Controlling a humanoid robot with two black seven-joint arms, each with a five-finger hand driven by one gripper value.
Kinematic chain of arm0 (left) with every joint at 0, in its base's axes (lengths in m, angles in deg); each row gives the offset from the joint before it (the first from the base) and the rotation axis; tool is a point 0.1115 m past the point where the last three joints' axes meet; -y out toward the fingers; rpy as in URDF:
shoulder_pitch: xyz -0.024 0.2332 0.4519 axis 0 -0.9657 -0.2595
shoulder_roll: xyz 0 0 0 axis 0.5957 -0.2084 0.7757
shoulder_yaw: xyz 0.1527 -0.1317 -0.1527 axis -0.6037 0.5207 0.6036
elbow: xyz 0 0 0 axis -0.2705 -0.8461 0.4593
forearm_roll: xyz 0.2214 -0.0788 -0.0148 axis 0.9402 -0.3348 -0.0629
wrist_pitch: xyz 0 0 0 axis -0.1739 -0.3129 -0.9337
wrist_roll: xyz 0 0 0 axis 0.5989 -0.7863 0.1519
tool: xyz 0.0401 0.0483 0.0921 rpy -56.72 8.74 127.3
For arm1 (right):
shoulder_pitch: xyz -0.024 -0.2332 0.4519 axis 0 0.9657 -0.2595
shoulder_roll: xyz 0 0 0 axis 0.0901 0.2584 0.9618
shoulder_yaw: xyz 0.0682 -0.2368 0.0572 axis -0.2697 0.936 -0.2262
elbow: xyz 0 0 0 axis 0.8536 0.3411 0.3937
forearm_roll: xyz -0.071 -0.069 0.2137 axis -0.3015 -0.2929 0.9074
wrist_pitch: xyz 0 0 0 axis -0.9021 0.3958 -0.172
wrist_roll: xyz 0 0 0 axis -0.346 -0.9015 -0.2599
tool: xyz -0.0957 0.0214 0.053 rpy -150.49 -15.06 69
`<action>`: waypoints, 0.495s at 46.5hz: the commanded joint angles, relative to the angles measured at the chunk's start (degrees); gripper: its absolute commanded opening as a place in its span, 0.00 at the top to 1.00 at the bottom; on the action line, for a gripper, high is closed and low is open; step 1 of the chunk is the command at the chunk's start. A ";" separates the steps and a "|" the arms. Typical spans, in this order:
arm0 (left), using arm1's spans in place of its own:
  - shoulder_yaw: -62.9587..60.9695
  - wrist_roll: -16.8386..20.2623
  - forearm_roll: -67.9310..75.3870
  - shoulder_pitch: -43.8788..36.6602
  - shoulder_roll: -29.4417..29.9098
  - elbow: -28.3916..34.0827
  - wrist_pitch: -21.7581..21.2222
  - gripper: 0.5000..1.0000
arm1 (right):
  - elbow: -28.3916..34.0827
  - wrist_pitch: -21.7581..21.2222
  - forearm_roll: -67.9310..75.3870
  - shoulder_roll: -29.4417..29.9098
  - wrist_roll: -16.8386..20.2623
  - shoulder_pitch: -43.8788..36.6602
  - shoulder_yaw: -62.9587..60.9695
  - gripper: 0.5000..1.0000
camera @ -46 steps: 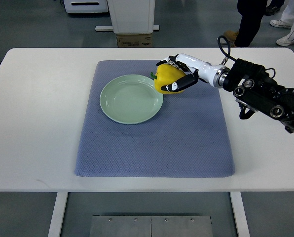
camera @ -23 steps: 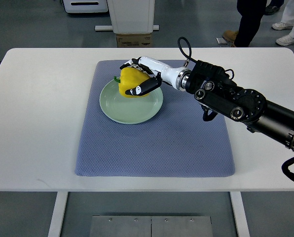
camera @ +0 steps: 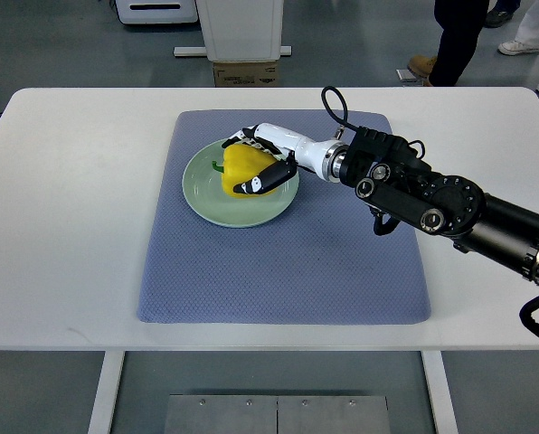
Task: Place yellow pepper on plate with right hand
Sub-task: 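Lift the pepper and carry it over the green plate, then lower the pepper onto the plate and open the right hand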
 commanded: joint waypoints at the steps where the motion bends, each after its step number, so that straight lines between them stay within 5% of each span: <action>1: 0.00 0.06 0.02 0.07 0.00 -0.01 0.00 0.00 | -0.09 0.17 -0.08 0.00 0.01 0.58 0.95 1.00; 14: 0.00 -0.03 0.02 -0.02 0.00 -0.01 0.00 0.00 | -0.35 3.24 0.35 0.00 0.10 0.75 1.12 1.00; 20: 0.00 0.06 -0.06 -0.02 0.00 0.07 0.00 0.00 | -0.17 5.71 2.55 0.00 0.01 1.37 1.04 0.45; 23: 0.00 0.06 0.02 0.07 0.00 -0.01 0.00 0.00 | -0.17 5.71 3.08 0.00 0.01 1.46 1.04 0.29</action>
